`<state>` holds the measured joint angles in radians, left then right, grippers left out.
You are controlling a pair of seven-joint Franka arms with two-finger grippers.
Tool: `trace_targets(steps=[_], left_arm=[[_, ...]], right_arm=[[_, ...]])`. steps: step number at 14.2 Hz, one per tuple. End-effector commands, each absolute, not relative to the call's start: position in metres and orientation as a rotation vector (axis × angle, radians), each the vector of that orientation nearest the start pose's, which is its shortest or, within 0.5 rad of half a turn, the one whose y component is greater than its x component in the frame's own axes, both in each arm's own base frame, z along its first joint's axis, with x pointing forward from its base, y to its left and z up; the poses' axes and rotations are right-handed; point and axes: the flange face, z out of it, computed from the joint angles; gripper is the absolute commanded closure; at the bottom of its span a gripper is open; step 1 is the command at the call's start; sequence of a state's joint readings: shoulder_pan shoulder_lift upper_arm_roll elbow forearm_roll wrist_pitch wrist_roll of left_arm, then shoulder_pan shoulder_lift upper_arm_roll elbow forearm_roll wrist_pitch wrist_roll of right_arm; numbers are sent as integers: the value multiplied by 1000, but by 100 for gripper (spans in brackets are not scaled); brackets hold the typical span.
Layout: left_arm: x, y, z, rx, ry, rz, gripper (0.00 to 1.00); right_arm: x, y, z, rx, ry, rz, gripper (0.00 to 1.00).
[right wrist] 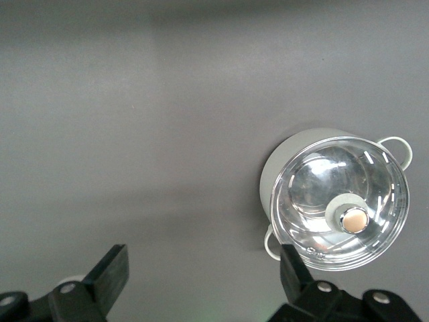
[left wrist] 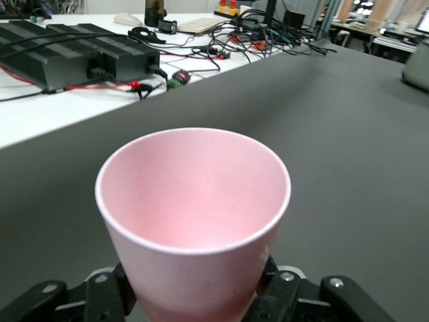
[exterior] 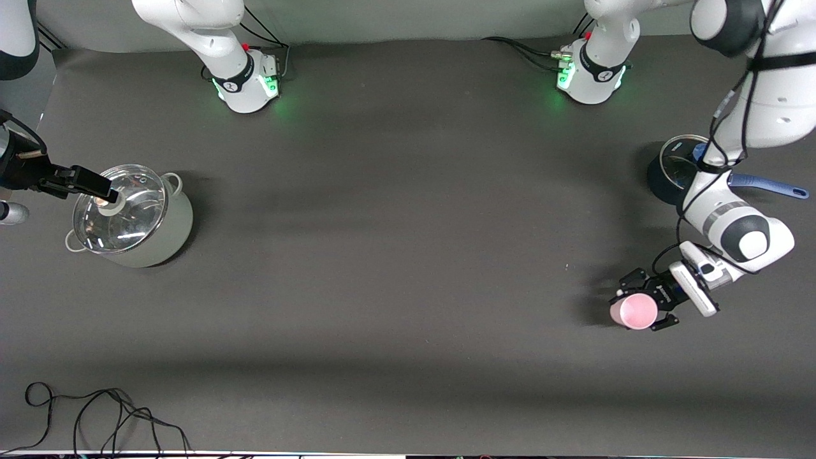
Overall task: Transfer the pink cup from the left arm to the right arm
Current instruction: 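Lift the pink cup with the left gripper toward the table middle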
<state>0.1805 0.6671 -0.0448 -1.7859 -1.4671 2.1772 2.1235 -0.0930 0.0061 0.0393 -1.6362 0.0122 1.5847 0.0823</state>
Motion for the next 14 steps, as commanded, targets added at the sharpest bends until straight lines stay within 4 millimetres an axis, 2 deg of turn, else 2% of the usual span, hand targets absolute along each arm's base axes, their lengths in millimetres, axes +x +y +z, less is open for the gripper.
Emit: trace_targets(steps=[1, 3, 6, 8, 11, 13, 14], left_arm=[[645, -15, 245, 2131, -838, 1035, 53], [632, -68, 283, 2157, -795, 1032, 53], [583, -159, 332, 2183, -723, 1050, 57], [546, -223, 372, 2196, -667, 1031, 60], [494, -310, 398, 2255, -649, 1025, 62], [464, -354, 412, 2257, -645, 1027, 64], [454, -371, 421, 2250, -638, 1037, 64]], right_arm=[[553, -30, 596, -3123, 200, 99, 0], [553, -30, 595, -3123, 200, 103, 0], [552, -33, 596, -3122, 207, 110, 0], [551, -43, 596, -3119, 235, 118, 0], [550, -50, 593, -3118, 235, 136, 0], [549, -60, 593, -3118, 123, 137, 0], [549, -64, 593, -3117, 120, 137, 0]])
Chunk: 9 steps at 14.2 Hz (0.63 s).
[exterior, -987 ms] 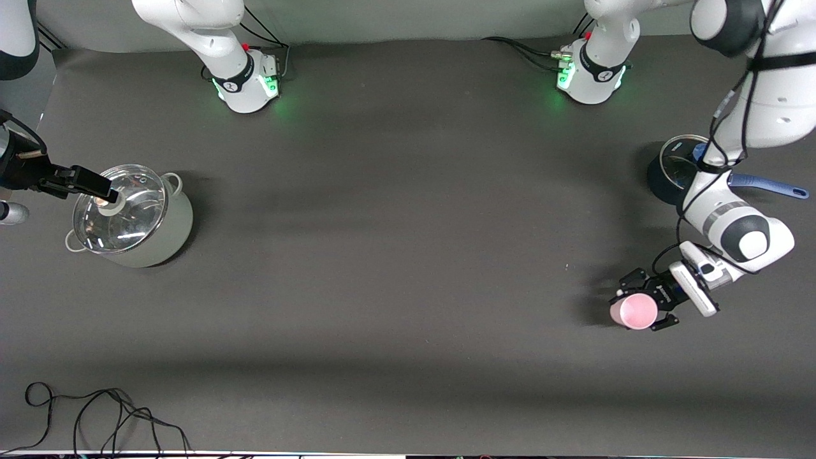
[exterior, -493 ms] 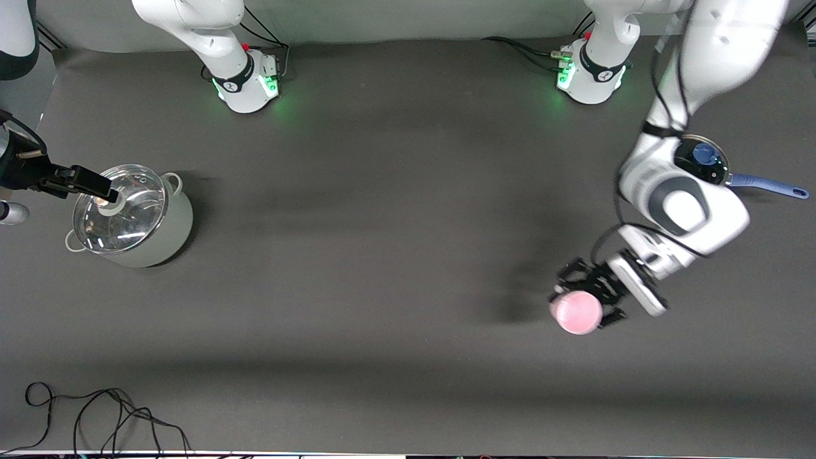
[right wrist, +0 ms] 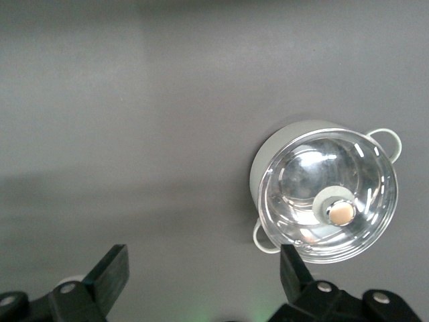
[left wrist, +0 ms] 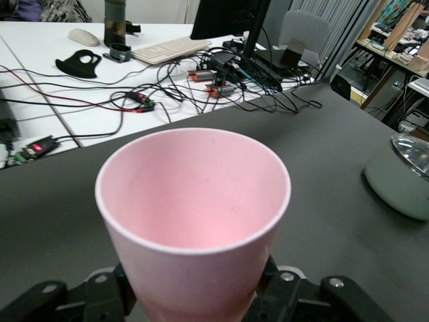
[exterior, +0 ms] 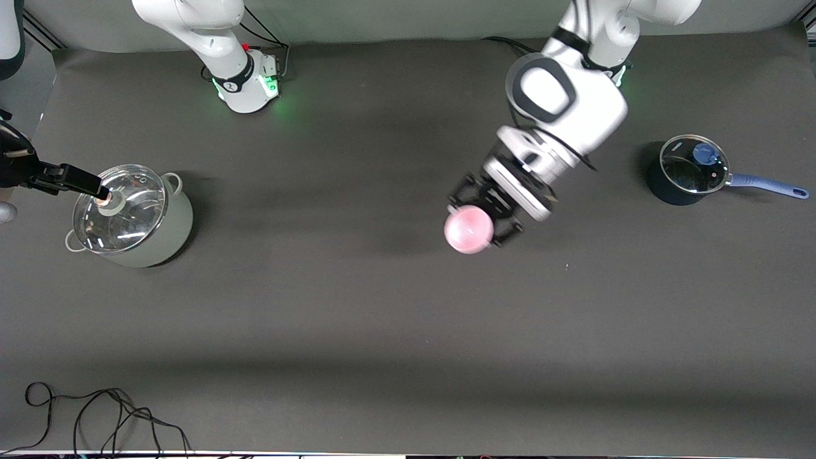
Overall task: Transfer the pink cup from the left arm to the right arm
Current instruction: 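Lift the pink cup with the left gripper toward the table middle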
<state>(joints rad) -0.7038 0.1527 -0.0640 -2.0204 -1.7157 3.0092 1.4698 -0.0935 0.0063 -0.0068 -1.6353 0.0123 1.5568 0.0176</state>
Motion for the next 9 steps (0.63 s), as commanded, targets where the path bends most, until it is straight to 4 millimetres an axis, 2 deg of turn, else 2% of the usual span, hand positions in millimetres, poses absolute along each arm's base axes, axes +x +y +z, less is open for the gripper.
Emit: trace_targets(steps=[1, 2, 3, 4, 6, 9], left_arm=[[446, -385, 429, 2241, -630, 1046, 66], [439, -396, 435, 2231, -642, 1054, 66], [433, -403, 439, 2218, -651, 1056, 66], [426, -411, 440, 2209, -662, 1046, 66], [413, -418, 455, 2186, -670, 1063, 66], [392, -431, 465, 2178, -674, 1073, 65]], right_arm=[[546, -64, 595, -3107, 134, 147, 0], [544, -66, 594, -3060, 203, 174, 0], [541, -75, 596, -2993, 356, 173, 1], [540, -76, 599, -2944, 488, 170, 1], [543, -69, 608, -2890, 759, 165, 1], [549, -14, 611, -2726, 1114, 234, 1]])
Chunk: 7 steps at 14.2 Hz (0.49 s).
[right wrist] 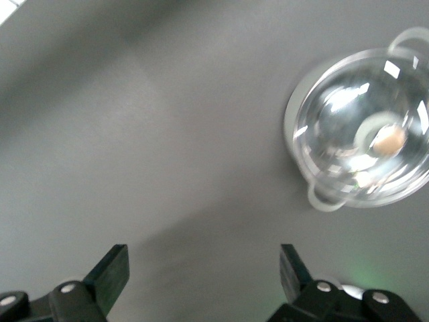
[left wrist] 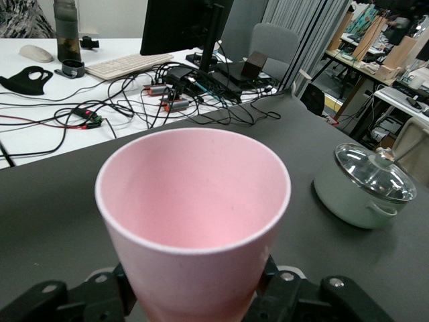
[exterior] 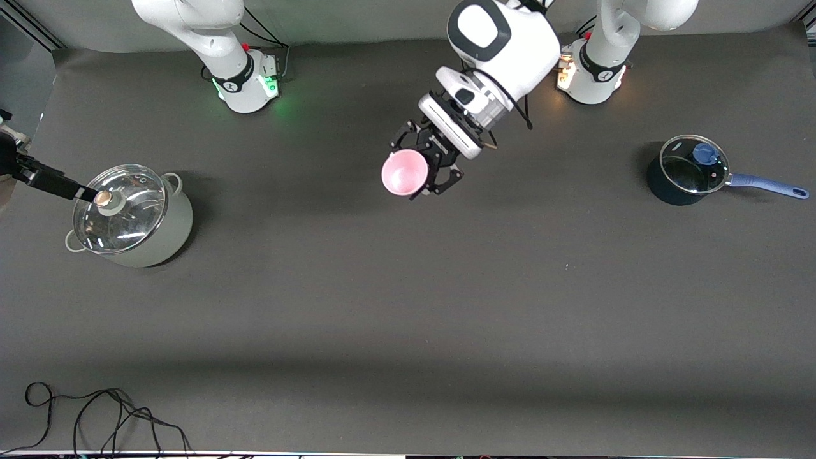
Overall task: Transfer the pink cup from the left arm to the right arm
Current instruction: 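Lift the pink cup with the left gripper toward the table middle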
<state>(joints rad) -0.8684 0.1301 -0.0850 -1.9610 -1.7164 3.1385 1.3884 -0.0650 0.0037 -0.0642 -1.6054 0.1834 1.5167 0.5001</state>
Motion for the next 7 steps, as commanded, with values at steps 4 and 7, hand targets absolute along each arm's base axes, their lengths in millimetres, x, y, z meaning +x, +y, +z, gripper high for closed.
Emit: trace_targets(steps=[4, 7], left_arm=[[387, -433, 465, 2180, -676, 1074, 65], [388, -433, 464, 2184, -675, 1072, 65]], right_arm=[[550, 104, 650, -2448, 1488, 320, 1], [554, 200, 660, -2369, 1645, 356, 1]])
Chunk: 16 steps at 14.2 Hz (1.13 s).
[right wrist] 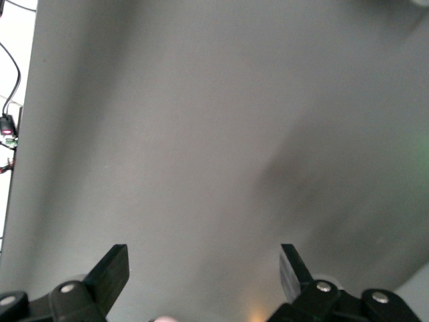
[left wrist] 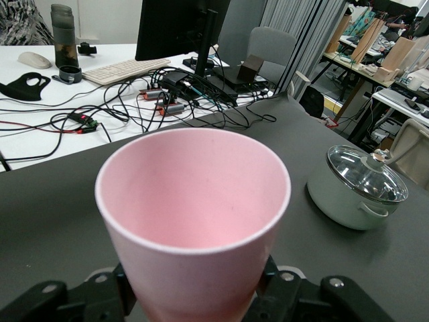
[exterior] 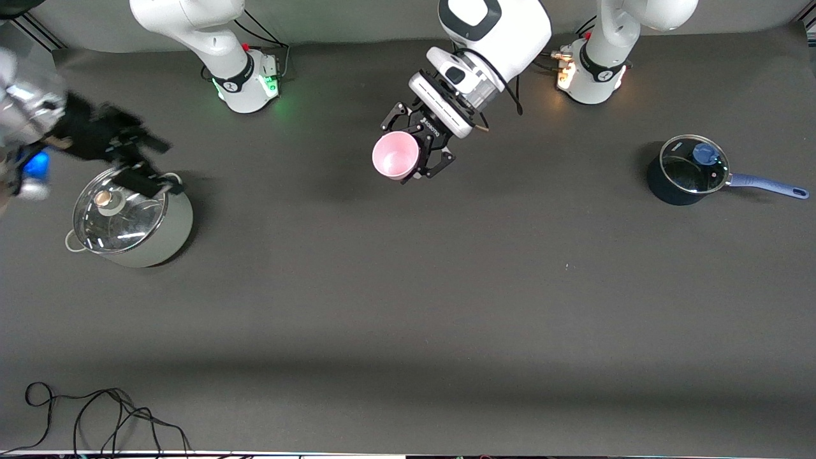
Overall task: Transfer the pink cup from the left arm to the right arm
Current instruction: 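Reach the right gripper toward the pink cup held by the left gripper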
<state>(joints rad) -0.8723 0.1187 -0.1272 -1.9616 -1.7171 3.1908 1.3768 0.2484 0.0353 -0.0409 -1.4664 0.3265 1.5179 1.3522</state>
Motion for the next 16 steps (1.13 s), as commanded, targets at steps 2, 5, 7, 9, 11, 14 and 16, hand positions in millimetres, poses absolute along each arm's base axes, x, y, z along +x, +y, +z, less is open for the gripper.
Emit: trace_targets(steps=[2, 5, 7, 9, 11, 14, 16], left_arm=[[388, -434, 461, 2188, -676, 1068, 64], [389, -434, 458, 2192, -677, 1064, 64], [389, -434, 458, 2192, -677, 1064, 64], [389, -434, 459, 2191, -677, 1066, 64], [389, -434, 457, 2194, -678, 1063, 64], [389, -434, 456, 2196, -678, 1061, 64], [389, -435, 455, 2198, -679, 1059, 64]], right_arm=[[553, 261, 651, -2312, 1771, 401, 1], [546, 320, 637, -2289, 1855, 433, 1], [546, 330, 637, -2252, 1888, 461, 1], [532, 351, 638, -2323, 1792, 476, 1], [520, 372, 635, -2452, 1598, 467, 1], [511, 380, 638, -2604, 1291, 431, 1], [506, 378, 631, -2726, 1110, 440, 1]])
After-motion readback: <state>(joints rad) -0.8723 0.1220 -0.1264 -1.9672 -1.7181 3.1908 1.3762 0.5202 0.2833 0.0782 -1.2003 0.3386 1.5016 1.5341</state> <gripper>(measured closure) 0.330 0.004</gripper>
